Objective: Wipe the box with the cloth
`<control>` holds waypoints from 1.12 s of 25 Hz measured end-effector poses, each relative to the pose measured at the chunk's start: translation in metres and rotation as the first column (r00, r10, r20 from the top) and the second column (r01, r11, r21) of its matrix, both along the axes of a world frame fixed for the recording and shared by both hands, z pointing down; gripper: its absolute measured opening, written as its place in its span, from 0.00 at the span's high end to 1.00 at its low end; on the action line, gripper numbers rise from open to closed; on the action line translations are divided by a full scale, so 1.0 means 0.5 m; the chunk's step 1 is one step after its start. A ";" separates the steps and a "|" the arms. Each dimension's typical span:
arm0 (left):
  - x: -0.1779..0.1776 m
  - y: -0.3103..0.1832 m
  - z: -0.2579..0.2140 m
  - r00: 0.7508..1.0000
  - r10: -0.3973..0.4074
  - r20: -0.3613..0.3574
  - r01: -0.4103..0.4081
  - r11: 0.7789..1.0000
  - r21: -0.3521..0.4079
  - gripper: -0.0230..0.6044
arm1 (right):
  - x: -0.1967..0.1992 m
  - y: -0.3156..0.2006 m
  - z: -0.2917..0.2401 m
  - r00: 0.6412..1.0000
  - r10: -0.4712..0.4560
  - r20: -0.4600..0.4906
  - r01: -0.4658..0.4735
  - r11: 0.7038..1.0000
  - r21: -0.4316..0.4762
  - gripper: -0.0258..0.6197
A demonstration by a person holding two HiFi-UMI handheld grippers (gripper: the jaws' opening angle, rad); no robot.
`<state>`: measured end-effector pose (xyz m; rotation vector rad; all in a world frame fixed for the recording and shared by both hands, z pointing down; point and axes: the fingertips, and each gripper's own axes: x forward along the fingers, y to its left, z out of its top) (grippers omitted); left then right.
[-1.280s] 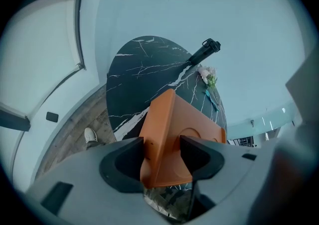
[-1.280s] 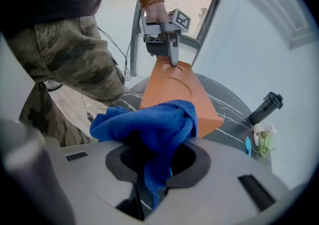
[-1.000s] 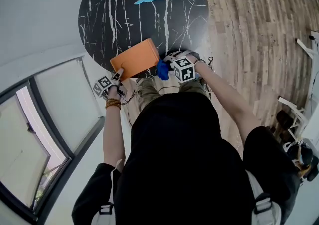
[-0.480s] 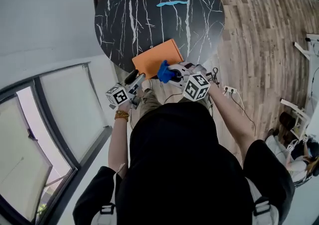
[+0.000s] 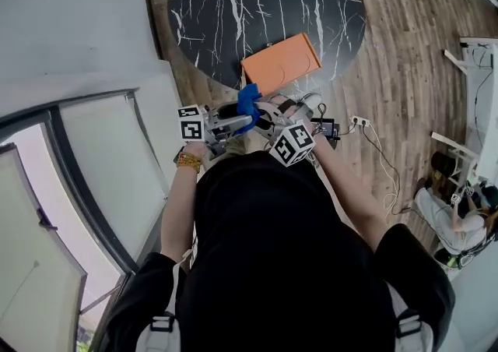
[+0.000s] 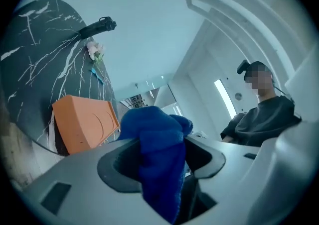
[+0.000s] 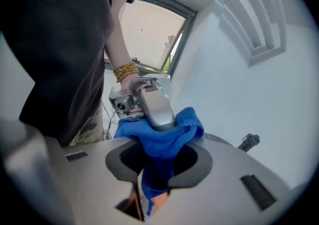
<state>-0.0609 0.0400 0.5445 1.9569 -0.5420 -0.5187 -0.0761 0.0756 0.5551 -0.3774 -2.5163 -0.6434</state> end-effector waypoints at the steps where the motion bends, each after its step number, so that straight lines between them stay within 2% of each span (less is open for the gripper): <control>1: -0.008 0.014 0.005 1.000 0.011 -0.004 -0.011 1.000 -0.009 0.57 | -0.010 0.011 0.010 0.999 0.037 0.001 -0.037 0.999 0.005 0.84; 3: -0.025 0.039 0.021 0.999 0.034 0.016 -0.033 0.999 -0.025 0.62 | -0.021 0.027 0.027 0.994 0.106 -0.015 -0.106 0.994 -0.013 0.81; 5: -0.044 0.046 0.046 0.997 0.033 0.066 -0.030 0.999 -0.040 0.74 | -0.015 0.024 0.046 0.981 0.187 -0.046 -0.189 0.981 -0.040 0.74; 7: -0.082 0.021 0.085 0.989 -0.039 0.144 0.050 0.996 -0.072 0.78 | 0.008 0.002 0.065 0.955 0.288 -0.076 -0.293 0.954 -0.064 0.74; 8: -0.111 -0.003 0.111 0.973 -0.108 0.204 0.129 0.988 -0.090 0.78 | 0.025 -0.012 0.072 0.938 0.335 -0.090 -0.341 0.937 -0.073 0.74; 9: -0.144 -0.030 0.137 0.943 -0.189 0.272 0.224 0.969 -0.101 0.78 | 0.042 -0.023 0.077 0.923 0.372 -0.102 -0.380 0.921 -0.081 0.74; 11: -0.204 -0.083 0.188 0.863 -0.337 0.377 0.405 0.907 -0.115 0.78 | 0.076 -0.034 0.076 0.900 0.419 -0.118 -0.430 0.898 -0.092 0.74; 12: -0.223 -0.104 0.213 0.830 -0.389 0.400 0.472 0.871 -0.132 0.78 | 0.094 -0.037 0.073 0.892 0.436 -0.122 -0.448 0.889 -0.094 0.74; 13: -0.233 -0.121 0.239 0.808 -0.424 0.410 0.522 0.838 -0.160 0.78 | 0.110 -0.040 0.070 0.882 0.453 -0.125 -0.465 0.880 -0.092 0.74; 15: -0.231 -0.149 0.285 0.793 -0.459 0.402 0.572 0.788 -0.229 0.78 | 0.140 -0.049 0.062 0.861 0.492 -0.129 -0.503 0.860 -0.082 0.74; 18: -0.211 -0.178 0.318 0.791 -0.506 0.345 0.604 0.738 -0.301 0.78 | 0.174 -0.065 0.055 0.823 0.552 -0.135 -0.564 0.822 -0.074 0.74; 20: -0.208 -0.185 0.323 0.776 -0.558 0.294 0.630 0.700 -0.335 0.78 | 0.193 -0.070 0.055 0.798 0.588 -0.136 -0.599 0.797 -0.071 0.74; 21: -0.206 -0.182 0.325 0.773 -0.574 0.270 0.634 0.688 -0.353 0.78 | 0.202 -0.069 0.056 0.786 0.603 -0.138 -0.615 0.785 -0.073 0.74; 23: -0.194 -0.168 0.330 0.786 -0.570 0.240 0.616 0.690 -0.381 0.78 | 0.218 -0.062 0.061 0.764 0.628 -0.145 -0.642 0.762 -0.081 0.74; 28: -0.140 -0.134 0.342 0.851 -0.467 0.242 0.525 0.746 -0.410 0.79 | 0.232 -0.051 0.074 0.739 0.655 -0.157 -0.671 0.736 -0.092 0.74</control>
